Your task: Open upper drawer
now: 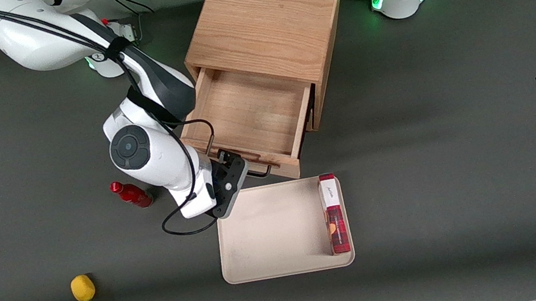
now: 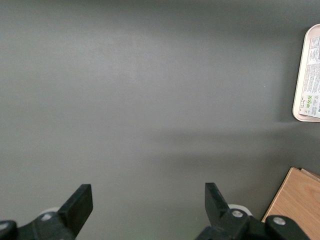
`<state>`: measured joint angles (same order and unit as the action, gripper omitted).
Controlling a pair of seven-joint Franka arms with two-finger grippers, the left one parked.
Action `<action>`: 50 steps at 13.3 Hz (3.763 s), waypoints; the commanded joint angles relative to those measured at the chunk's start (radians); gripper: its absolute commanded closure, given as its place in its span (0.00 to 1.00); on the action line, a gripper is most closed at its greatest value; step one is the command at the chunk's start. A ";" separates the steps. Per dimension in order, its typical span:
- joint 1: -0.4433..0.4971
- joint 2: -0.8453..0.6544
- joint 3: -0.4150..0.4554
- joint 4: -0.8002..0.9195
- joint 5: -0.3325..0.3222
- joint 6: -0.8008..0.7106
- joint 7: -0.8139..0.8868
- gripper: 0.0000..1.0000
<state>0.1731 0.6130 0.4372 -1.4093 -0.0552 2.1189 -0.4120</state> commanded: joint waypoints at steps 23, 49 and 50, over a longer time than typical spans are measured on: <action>0.017 0.028 -0.044 0.131 -0.018 -0.097 0.099 0.00; -0.435 -0.637 -0.040 -0.148 0.143 -0.665 0.447 0.00; -0.441 -0.659 -0.041 -0.158 0.102 -0.662 0.482 0.00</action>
<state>-0.2548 0.0177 0.3953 -1.5078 0.0717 1.4332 -0.0183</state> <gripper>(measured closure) 0.000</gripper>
